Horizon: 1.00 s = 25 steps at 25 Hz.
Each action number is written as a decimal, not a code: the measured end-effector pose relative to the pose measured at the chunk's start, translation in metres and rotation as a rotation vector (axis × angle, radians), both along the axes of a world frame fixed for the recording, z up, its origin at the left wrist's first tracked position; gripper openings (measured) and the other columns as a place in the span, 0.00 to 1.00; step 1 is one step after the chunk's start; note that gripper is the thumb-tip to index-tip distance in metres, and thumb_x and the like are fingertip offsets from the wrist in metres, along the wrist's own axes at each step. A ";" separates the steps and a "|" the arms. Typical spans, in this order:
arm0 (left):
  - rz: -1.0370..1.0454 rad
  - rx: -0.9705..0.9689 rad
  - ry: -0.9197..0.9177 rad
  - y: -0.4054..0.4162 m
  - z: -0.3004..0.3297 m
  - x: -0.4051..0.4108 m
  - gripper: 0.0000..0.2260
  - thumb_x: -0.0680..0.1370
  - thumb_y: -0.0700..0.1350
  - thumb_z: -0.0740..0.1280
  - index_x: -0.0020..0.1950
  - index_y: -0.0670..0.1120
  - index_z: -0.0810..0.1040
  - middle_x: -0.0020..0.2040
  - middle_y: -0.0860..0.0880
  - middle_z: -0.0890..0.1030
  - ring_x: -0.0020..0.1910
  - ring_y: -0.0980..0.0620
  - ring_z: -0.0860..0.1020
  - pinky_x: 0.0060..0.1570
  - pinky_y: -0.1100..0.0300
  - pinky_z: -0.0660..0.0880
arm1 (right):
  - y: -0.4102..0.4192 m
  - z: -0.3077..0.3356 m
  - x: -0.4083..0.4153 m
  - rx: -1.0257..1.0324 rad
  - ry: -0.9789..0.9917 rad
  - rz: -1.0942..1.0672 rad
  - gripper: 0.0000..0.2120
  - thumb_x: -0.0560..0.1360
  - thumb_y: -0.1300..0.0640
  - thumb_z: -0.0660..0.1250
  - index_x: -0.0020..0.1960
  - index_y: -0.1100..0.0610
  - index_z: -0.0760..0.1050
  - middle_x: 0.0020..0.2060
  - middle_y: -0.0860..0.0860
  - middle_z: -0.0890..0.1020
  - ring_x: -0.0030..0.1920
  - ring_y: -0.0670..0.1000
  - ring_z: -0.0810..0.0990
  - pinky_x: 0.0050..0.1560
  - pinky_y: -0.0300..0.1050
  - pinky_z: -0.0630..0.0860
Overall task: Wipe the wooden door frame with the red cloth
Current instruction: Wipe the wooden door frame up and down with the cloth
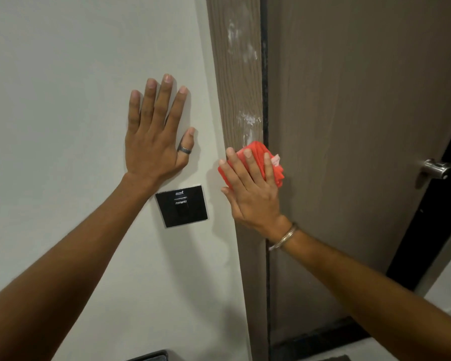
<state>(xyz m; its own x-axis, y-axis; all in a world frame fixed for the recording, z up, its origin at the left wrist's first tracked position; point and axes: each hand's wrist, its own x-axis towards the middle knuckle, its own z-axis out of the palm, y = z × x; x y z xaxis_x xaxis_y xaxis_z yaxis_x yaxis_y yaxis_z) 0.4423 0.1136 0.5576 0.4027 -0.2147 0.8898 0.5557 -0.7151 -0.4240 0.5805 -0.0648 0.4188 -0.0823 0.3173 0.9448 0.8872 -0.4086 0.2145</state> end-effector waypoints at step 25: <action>-0.067 -0.042 -0.026 -0.005 0.051 -0.006 0.30 0.86 0.57 0.55 0.86 0.47 0.54 0.86 0.42 0.53 0.86 0.43 0.47 0.84 0.46 0.42 | -0.012 0.168 0.029 -0.101 -0.296 0.044 0.27 0.87 0.44 0.52 0.84 0.51 0.60 0.84 0.52 0.62 0.85 0.58 0.58 0.85 0.64 0.45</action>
